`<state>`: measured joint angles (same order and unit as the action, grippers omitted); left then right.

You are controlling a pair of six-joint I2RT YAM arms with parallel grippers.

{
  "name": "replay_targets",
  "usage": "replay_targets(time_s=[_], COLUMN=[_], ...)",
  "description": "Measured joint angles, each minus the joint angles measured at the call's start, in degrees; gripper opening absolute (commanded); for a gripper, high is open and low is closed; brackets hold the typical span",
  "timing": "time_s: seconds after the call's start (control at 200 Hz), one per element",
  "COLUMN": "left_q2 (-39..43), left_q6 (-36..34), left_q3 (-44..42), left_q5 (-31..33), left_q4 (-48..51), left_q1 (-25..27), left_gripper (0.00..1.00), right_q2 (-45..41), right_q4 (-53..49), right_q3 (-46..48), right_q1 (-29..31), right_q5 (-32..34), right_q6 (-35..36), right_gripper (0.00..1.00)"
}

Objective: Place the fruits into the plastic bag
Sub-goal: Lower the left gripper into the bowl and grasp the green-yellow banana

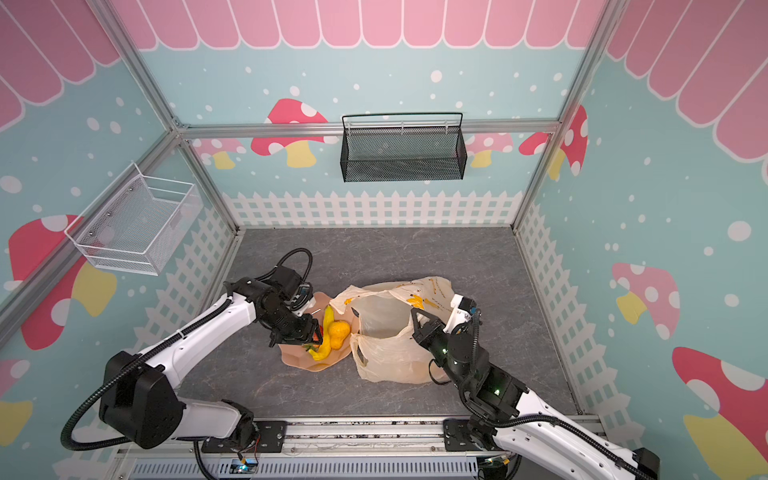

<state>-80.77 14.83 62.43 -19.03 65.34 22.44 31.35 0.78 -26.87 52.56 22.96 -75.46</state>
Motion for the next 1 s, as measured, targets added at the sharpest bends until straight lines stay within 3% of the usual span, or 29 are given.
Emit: replay_targets(time_s=[0.38,0.995], left_q2=[-8.04,-18.73], left_q6=[4.02,10.23], left_q3=[7.1,8.76], left_q5=[6.58,11.41], left_q4=[-4.72,-15.93], left_q1=[0.0,0.55], left_gripper=[0.62,0.59], right_q2=[-0.37,-0.74], right_q4=[-0.02,-0.17], right_q3=[0.0,0.0], right_q1=[0.0,0.0], right_q5=[-0.02,0.13], right_q6=[0.0,0.0], right_gripper=[0.0,0.0])
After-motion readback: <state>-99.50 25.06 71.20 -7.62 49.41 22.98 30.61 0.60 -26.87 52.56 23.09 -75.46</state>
